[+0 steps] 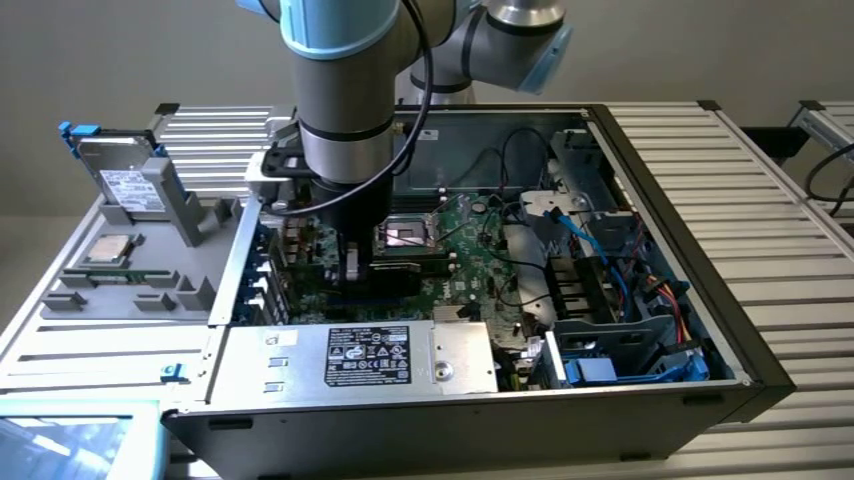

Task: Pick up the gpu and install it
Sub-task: 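Insert the gpu into the slot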

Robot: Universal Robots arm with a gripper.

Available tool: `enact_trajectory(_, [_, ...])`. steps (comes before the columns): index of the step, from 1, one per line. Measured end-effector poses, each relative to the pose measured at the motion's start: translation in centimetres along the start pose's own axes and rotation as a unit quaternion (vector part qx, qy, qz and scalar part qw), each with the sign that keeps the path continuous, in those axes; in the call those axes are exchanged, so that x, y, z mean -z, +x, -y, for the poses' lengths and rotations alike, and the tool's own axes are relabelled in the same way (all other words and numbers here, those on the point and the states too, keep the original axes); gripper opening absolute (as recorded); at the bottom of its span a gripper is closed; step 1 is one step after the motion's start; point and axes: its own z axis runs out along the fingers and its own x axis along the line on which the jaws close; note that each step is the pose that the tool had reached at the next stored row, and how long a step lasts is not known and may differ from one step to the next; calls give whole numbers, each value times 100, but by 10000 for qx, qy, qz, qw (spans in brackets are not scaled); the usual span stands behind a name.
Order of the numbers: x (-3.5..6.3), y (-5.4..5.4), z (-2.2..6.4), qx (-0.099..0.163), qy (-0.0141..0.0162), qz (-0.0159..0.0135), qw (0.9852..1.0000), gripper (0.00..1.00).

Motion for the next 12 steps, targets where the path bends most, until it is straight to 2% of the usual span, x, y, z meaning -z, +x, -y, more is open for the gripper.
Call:
enact_trajectory(4, [-1,-1,1,-112,-1,3,9999,29])
enact_trajectory(12, [-8,-1,0,-122,-1,3,9999,29])
